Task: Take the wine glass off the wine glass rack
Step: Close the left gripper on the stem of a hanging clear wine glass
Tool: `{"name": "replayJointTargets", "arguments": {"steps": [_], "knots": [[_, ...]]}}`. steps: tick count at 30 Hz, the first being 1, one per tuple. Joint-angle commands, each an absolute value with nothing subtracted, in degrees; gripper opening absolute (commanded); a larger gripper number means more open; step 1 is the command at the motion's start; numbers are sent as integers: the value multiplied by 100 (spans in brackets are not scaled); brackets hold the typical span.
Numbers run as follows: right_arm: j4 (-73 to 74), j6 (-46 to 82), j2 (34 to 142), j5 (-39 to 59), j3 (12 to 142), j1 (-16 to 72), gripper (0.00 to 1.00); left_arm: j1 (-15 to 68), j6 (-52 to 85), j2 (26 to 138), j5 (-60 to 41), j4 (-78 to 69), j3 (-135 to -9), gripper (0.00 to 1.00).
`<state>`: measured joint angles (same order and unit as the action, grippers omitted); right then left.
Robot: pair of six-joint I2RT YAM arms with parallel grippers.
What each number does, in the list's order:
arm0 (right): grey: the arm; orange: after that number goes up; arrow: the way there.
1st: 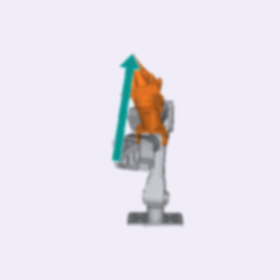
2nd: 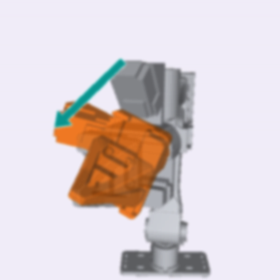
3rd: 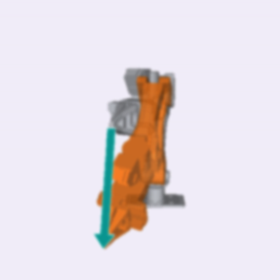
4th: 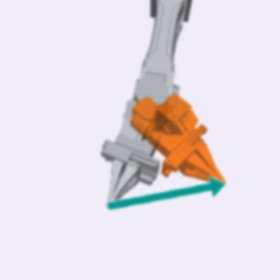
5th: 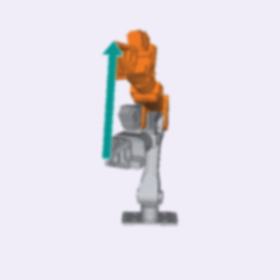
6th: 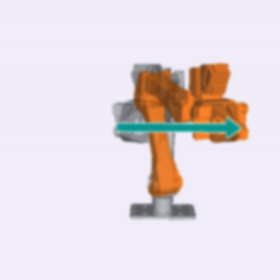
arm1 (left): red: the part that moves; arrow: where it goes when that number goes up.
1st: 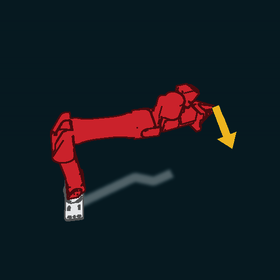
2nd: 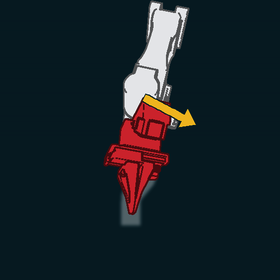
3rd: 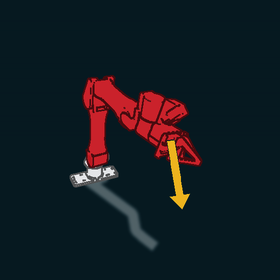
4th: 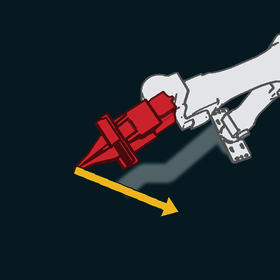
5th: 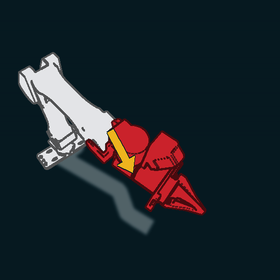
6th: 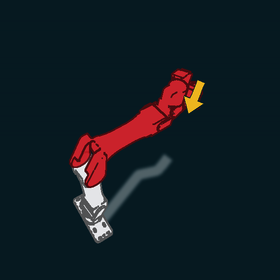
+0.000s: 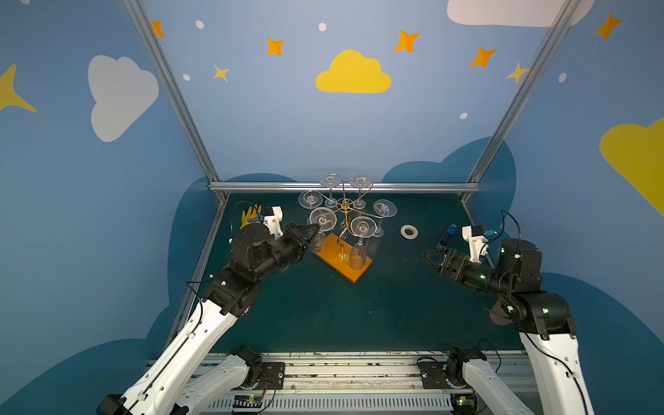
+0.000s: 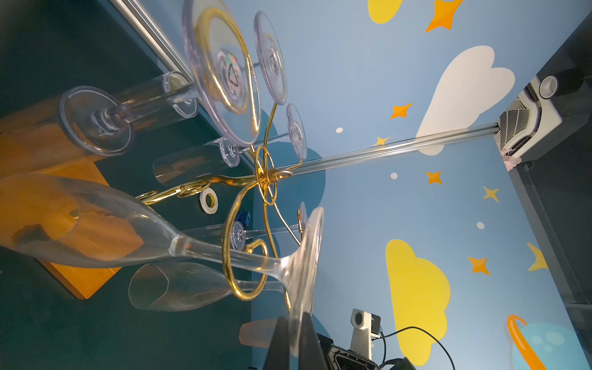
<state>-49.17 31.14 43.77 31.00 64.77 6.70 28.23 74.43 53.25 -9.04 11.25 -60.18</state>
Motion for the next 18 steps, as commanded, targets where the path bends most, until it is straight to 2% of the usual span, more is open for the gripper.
{"name": "replayJointTargets", "arguments": {"steps": [1,18], "knots": [[-4981,3113,4362,3139,6679,694,90,2786,7520,5278,-775,951,-6121,3],[-5071,3067,4280,3084,6629,695,90,2769,7962,5787,-983,511,-6253,3]]}}
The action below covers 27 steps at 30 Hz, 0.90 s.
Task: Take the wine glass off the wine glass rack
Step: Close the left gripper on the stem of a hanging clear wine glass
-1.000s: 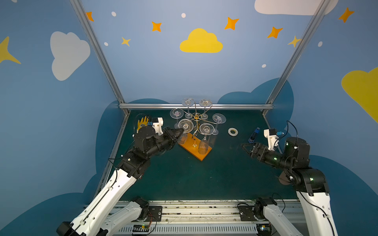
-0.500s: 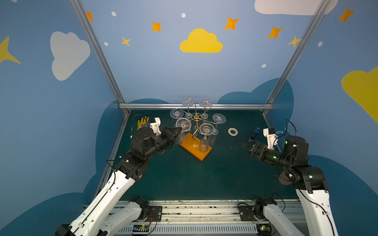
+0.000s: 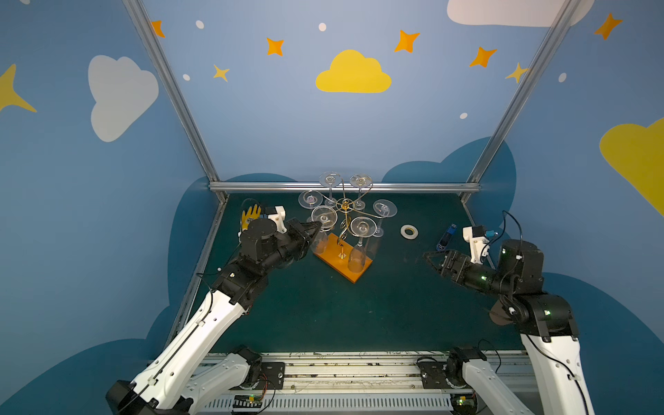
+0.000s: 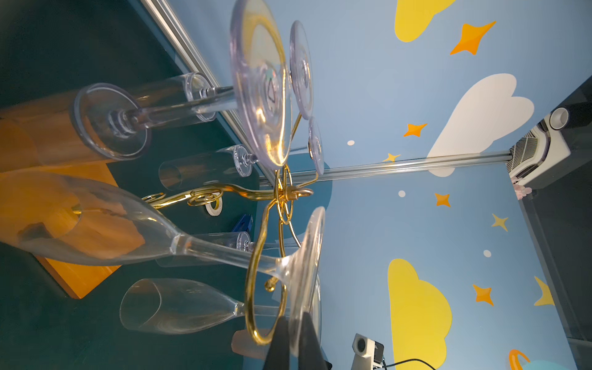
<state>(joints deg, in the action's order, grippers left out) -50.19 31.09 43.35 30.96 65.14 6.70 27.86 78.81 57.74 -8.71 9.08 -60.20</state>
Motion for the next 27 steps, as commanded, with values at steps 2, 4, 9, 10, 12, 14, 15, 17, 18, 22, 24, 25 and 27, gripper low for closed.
{"name": "replayJointTargets", "arguments": {"steps": [2,4,9,10,12,14,15,17,18,22,24,25,27], "knots": [[-5080,3059,4280,3077,6636,696,90,2769,7984,5840,-1032,468,-6286,3],[-5087,3043,4280,3080,6636,695,90,2772,7994,5892,-1096,436,-6328,3],[-5089,3041,4267,3073,6618,694,90,2778,7969,6064,-1300,407,-6485,3],[-5080,3050,4271,3070,6604,694,90,2784,7980,6106,-1380,384,-6508,3],[-5080,3050,4254,3063,6595,695,90,2810,7979,6155,-1523,378,-6547,3],[-5109,3037,4237,3042,6614,694,90,2846,7945,6201,-1576,395,-6578,3],[-5119,3032,4225,3011,6630,694,90,2861,7929,6213,-1613,412,-6595,3],[-5148,3007,4216,2997,6652,692,90,2886,7925,6241,-1700,432,-6587,3],[-5172,2997,4218,2984,6657,690,90,2898,7929,6245,-1732,431,-6583,3],[-5216,2980,4201,2959,6688,687,90,3067,7932,6208,-1730,466,-6505,3],[-5216,2980,4192,2936,6688,693,90,3183,7935,6199,-1697,453,-6443,3],[-5212,2986,4188,2936,6697,693,90,3237,7941,6188,-1696,432,-6399,3],[-5221,2962,4191,2944,6713,688,90,3330,7947,6161,-1688,430,-6318,3]]}}
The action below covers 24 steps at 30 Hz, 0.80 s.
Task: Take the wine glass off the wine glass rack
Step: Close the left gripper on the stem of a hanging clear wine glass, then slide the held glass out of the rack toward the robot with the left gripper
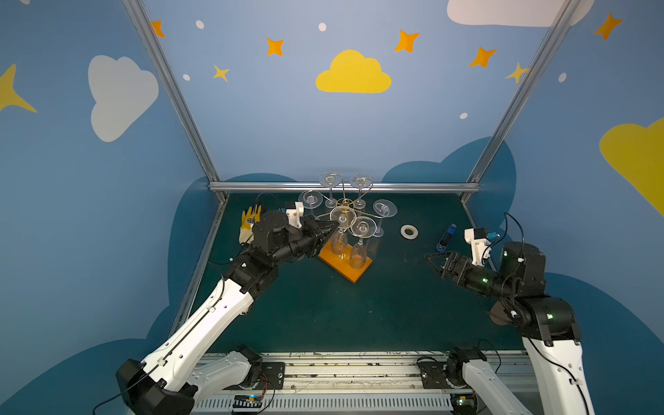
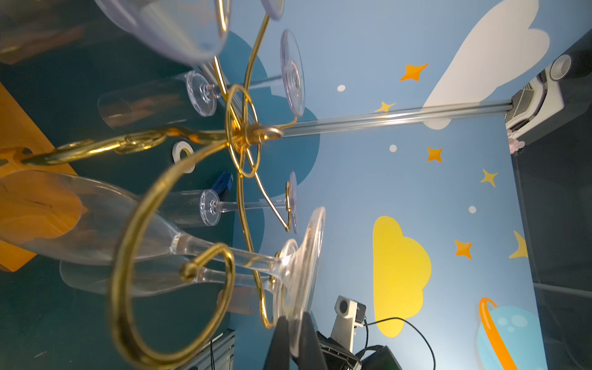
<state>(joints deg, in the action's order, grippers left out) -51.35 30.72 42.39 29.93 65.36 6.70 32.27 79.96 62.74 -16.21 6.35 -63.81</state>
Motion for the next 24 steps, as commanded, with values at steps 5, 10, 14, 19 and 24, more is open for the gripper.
{"name": "replayJointTargets", "arguments": {"steps": [5,10,14,19,24], "knots": [[-5342,2795,4248,3005,6816,689,90,3598,7754,5846,-1380,821,-6118,3],[-5555,2635,4341,3073,7034,699,90,3681,7684,5395,-1043,1259,-5774,3],[-5552,2608,4302,3185,7034,695,90,3700,7494,5023,-855,1731,-5622,3],[-5581,2577,4293,3300,7038,695,90,3709,6965,4720,-682,2489,-5736,3],[-5607,2569,4280,3424,7082,695,89,3716,6258,4489,-450,3365,-5999,3]]}}
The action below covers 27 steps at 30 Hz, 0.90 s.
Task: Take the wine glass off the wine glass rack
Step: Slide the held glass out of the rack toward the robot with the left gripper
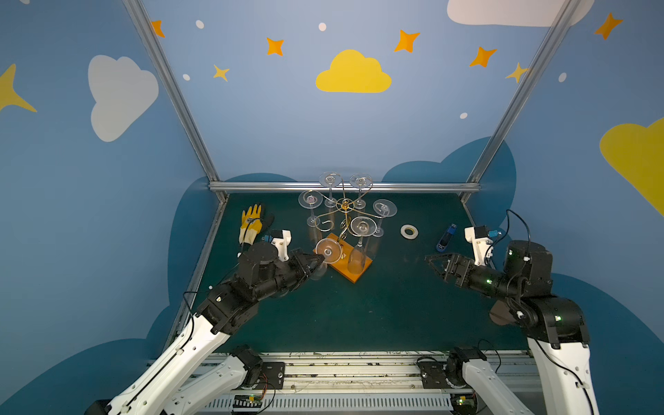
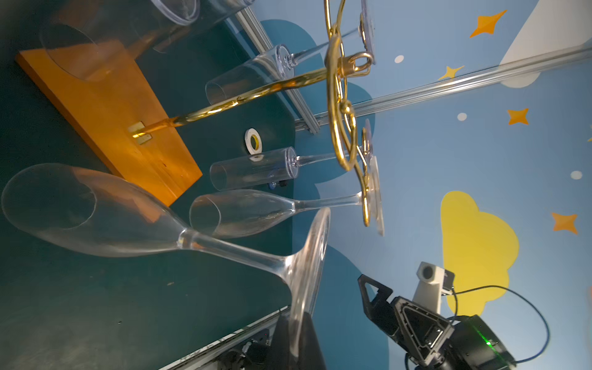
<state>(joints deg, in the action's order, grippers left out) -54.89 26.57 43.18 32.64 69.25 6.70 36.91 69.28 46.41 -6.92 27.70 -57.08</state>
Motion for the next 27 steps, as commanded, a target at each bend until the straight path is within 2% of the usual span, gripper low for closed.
{"name": "replayJointTargets", "arguments": {"steps": [1,10,17,27], "knots": [[-5605,2565,4275,3457,7087,699,89,3716,6131,4464,-398,3520,-6063,3],[-5651,2462,4306,3836,7325,703,88,3718,4405,4581,155,5104,-7076,3],[-5640,2426,4398,4008,7578,730,88,3727,3206,4916,956,6275,-8066,3],[-5136,2664,4447,4580,7658,767,88,3727,1920,5133,2050,6381,-8931,3]]}}
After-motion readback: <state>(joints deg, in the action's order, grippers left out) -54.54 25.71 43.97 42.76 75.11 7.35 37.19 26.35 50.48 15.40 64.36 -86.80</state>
